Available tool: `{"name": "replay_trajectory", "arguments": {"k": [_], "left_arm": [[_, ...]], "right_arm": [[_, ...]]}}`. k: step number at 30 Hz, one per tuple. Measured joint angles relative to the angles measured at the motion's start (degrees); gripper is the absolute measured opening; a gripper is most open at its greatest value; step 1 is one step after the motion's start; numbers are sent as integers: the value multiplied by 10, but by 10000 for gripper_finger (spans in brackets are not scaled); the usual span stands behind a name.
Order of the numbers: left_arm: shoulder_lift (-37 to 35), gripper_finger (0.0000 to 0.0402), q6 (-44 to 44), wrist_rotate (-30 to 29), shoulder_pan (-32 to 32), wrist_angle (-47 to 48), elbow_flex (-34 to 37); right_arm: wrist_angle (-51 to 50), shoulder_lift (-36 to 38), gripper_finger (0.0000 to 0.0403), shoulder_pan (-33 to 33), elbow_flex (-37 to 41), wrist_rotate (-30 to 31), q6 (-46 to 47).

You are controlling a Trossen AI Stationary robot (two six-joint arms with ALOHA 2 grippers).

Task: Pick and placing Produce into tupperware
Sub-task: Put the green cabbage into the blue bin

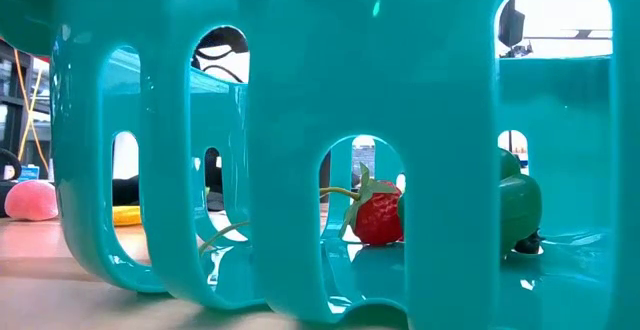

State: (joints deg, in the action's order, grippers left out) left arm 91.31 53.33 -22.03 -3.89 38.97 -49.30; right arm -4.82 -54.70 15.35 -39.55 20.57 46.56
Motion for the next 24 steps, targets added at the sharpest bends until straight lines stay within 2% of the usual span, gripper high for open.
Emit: {"name": "replay_trajectory", "arguments": {"k": [5, 24], "left_arm": [[0, 342, -34, 44, -15, 0, 0], [0, 314, -66, 58, -19, -1, 0]], "right_arm": [[0, 0, 193, 0, 0, 0, 1], [0, 0, 193, 0, 0, 5, -5]]}}
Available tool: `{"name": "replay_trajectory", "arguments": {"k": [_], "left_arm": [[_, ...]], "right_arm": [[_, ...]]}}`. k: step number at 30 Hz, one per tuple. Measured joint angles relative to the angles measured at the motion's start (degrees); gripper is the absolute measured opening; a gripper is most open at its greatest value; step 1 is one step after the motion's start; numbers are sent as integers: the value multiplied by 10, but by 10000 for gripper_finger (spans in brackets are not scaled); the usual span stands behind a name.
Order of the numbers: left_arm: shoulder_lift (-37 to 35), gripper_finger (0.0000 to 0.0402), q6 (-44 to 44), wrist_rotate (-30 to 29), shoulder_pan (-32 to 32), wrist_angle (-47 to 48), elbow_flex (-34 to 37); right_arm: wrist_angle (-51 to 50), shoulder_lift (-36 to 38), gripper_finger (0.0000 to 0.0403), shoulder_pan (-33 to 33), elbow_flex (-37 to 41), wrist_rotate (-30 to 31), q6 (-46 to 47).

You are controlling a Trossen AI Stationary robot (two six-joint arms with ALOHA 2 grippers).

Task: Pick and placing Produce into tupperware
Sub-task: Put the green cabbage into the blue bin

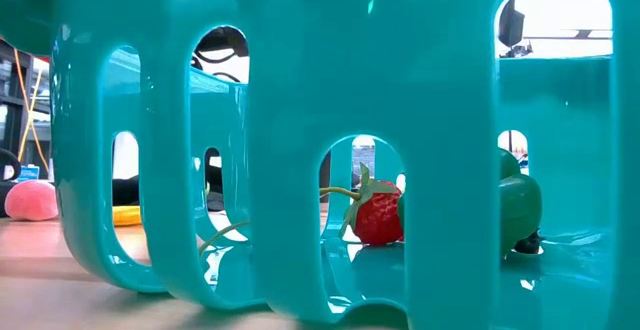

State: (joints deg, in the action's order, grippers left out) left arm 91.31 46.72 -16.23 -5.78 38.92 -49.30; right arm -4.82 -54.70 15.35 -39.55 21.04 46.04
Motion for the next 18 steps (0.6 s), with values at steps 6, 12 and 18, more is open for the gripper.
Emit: {"name": "replay_trajectory", "arguments": {"k": [6, 12, 18], "left_arm": [[0, 310, 0, 11, -22, -5, 0], [0, 309, -5, 21, -29, -5, 0], [0, 309, -15, 24, -28, -5, 0]], "right_arm": [[0, 0, 193, 0, 0, 0, 0], [0, 0, 193, 0, 0, 0, 0], [0, 0, 193, 0, 0, 0, 0]]}}
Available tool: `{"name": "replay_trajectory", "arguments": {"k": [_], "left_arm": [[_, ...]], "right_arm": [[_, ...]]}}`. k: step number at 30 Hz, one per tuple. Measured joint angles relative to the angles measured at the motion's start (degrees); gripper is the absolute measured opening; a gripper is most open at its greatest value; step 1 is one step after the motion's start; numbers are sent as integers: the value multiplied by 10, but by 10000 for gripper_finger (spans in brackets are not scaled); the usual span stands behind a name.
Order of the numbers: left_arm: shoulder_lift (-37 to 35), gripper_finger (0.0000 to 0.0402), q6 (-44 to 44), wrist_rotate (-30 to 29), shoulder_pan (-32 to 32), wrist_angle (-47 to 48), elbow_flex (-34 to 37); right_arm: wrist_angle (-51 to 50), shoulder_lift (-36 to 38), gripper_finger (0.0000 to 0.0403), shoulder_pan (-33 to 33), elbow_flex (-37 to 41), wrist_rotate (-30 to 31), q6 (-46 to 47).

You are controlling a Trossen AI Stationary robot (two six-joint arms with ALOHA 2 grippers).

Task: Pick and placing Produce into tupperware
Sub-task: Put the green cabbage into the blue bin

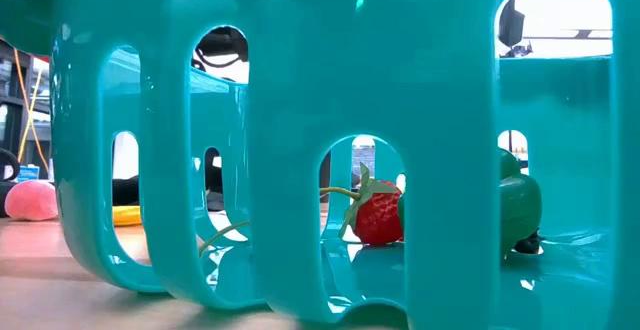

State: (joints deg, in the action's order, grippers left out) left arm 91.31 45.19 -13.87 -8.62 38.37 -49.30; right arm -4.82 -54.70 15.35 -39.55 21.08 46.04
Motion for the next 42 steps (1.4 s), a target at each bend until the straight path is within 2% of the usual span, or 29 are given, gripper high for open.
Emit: {"name": "replay_trajectory", "arguments": {"k": [15, 28, 42], "left_arm": [[36, 309, -15, 30, 0, -14, 0], [36, 307, -12, 26, 0, -26, 0], [35, 218, -13, 23, 0, -26, 0]], "right_arm": [[0, 0, 193, 0, 0, 0, 0], [-1, 0, 193, 0, 0, 1, 0], [-1, 0, 193, 0, 0, 8, -8]]}}
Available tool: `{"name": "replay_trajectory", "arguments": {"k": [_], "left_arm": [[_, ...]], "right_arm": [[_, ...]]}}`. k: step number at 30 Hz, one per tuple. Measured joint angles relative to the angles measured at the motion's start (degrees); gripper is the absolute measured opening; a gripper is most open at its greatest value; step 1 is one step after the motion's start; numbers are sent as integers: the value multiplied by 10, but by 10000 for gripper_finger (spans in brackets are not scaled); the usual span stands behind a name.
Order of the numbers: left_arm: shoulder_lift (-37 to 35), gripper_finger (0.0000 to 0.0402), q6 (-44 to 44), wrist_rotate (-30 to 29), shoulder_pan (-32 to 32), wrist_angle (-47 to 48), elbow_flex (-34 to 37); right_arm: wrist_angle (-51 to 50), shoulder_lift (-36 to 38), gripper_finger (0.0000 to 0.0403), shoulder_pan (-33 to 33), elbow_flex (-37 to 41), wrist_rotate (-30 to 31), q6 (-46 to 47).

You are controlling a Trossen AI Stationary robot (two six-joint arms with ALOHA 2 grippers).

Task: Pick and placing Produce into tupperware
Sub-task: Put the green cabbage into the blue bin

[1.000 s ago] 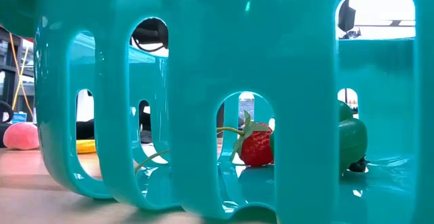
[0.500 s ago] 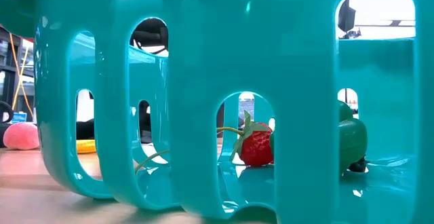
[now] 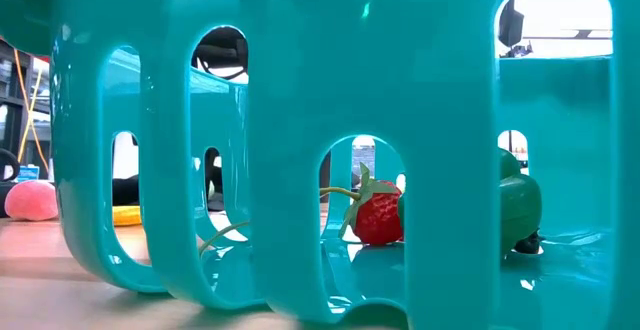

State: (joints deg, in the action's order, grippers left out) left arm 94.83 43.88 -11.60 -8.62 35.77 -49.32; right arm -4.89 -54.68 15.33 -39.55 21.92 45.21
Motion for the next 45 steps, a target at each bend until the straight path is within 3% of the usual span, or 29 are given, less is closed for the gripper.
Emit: {"name": "replay_trajectory", "arguments": {"k": [12, 31, 45], "left_arm": [[0, 220, -2, 4, 0, 3, -4], [0, 214, -51, 15, 0, 23, -93], [0, 214, -55, 34, 0, 34, -104]], "right_arm": [[0, 0, 193, 0, 0, -1, -2], [0, 0, 193, 0, 0, -1, -7], [0, 0, 193, 0, 0, -4, -14]]}}
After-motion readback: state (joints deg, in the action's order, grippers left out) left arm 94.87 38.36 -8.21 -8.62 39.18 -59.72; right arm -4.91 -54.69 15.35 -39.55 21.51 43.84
